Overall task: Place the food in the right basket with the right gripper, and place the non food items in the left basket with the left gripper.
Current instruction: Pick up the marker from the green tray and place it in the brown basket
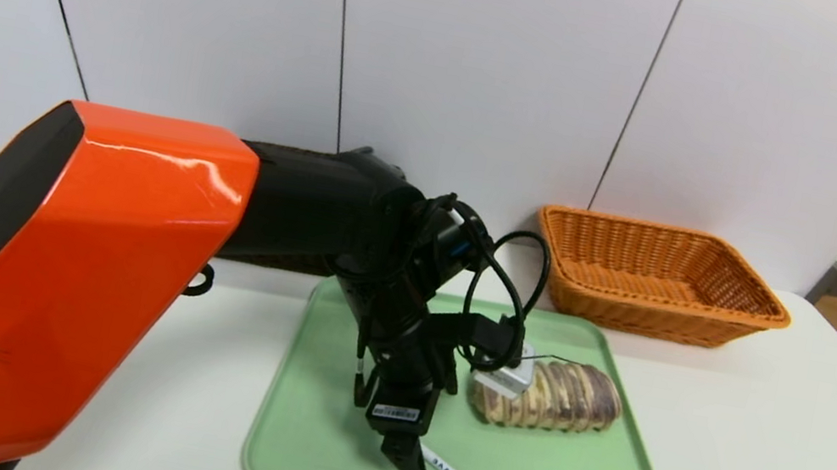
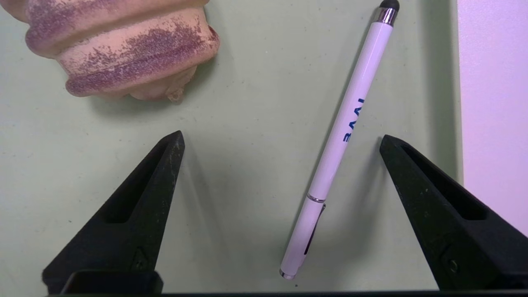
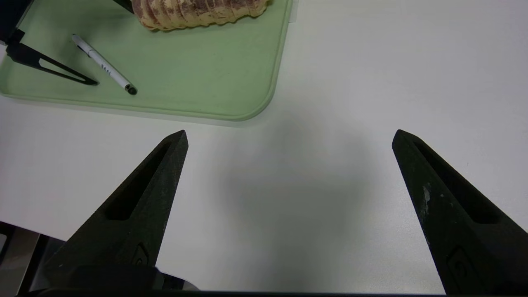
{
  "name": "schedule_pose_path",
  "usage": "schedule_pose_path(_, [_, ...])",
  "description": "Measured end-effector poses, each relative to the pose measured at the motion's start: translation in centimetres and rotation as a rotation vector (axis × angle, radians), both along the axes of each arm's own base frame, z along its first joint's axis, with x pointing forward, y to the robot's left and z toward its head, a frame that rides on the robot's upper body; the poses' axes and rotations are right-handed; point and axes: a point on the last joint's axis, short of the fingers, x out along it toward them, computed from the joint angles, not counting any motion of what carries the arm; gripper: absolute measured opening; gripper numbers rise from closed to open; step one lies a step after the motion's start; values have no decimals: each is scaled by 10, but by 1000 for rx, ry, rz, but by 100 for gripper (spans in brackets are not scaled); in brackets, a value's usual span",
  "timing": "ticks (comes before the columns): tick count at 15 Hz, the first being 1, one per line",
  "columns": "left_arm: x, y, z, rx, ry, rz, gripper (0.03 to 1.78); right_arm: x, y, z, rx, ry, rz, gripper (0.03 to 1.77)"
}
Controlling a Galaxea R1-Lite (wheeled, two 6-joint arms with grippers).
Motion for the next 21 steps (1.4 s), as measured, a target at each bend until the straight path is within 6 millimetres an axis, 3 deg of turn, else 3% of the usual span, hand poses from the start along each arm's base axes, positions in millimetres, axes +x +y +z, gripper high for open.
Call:
schedule_pose_path(12, [0, 0, -1, -1, 2, 0, 169, 0, 0, 1, 0, -4, 0, 171])
schedule_pose_path(16, [0, 0, -1, 0, 2, -1, 109, 0, 0, 1, 0, -4, -1, 171])
schedule_pose_path(19, [0, 0, -1, 1, 3, -1, 78, 0, 0, 1, -1, -4, -1, 171])
schedule_pose_path(20, [0, 0, -1, 2, 4, -1, 49, 0, 0, 1, -1, -5, -2, 171])
schedule_pose_path(21, [0, 0, -2, 2, 6, -1, 5, 0, 0, 1, -1, -7, -2, 171])
